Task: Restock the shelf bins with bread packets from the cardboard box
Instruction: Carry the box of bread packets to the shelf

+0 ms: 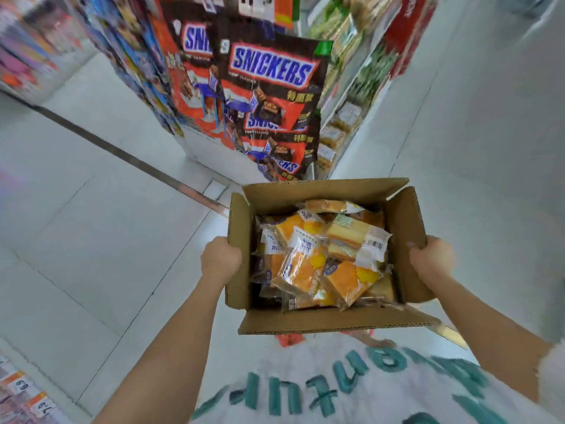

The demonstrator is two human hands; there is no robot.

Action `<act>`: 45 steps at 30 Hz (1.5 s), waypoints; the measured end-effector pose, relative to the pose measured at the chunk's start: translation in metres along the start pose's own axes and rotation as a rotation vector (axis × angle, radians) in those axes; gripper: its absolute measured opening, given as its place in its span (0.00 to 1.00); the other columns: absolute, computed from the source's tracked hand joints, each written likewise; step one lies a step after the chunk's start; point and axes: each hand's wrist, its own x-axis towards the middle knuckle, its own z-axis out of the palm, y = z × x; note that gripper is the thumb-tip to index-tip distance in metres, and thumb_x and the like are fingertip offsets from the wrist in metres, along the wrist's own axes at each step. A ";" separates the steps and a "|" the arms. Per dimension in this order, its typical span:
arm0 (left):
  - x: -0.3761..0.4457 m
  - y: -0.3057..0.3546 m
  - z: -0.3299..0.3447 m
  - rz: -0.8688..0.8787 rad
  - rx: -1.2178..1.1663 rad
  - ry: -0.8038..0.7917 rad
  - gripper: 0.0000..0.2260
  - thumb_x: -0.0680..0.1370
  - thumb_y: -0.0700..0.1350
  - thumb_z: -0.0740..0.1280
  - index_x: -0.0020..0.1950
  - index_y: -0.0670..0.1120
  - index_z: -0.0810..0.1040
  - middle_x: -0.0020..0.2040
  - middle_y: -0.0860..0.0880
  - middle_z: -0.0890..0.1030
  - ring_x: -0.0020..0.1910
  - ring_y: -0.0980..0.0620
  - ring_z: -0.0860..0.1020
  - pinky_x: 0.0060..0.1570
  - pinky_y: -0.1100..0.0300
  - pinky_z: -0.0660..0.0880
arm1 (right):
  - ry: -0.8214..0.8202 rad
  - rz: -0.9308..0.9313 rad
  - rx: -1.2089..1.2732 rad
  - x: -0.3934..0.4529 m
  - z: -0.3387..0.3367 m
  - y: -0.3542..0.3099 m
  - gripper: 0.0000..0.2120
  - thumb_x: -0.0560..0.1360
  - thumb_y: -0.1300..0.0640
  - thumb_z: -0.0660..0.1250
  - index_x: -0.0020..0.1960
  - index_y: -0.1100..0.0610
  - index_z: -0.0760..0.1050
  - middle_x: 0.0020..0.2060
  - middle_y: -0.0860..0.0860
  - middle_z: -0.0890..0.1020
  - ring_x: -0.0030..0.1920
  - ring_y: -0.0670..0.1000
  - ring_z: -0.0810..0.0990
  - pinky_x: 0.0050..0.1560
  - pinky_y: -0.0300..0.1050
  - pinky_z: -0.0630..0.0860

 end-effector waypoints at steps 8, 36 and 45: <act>-0.014 0.137 0.009 0.240 0.207 0.019 0.11 0.78 0.46 0.62 0.53 0.38 0.77 0.51 0.41 0.79 0.51 0.39 0.77 0.46 0.53 0.74 | 0.169 0.049 0.166 0.033 -0.104 0.030 0.07 0.76 0.60 0.64 0.44 0.64 0.75 0.34 0.58 0.78 0.35 0.59 0.77 0.35 0.46 0.73; 0.146 0.832 0.234 0.516 0.323 -0.159 0.08 0.74 0.45 0.66 0.48 0.41 0.75 0.45 0.44 0.78 0.44 0.41 0.78 0.42 0.53 0.77 | 0.372 0.268 0.280 0.563 -0.454 0.119 0.14 0.73 0.57 0.69 0.41 0.70 0.77 0.31 0.61 0.78 0.34 0.60 0.79 0.35 0.47 0.75; 0.257 1.105 0.250 0.636 0.420 -0.101 0.10 0.76 0.43 0.64 0.54 0.40 0.77 0.51 0.42 0.79 0.47 0.42 0.76 0.41 0.56 0.69 | 0.378 0.313 0.343 0.794 -0.560 0.053 0.14 0.73 0.57 0.69 0.35 0.64 0.71 0.26 0.56 0.71 0.27 0.54 0.71 0.28 0.41 0.66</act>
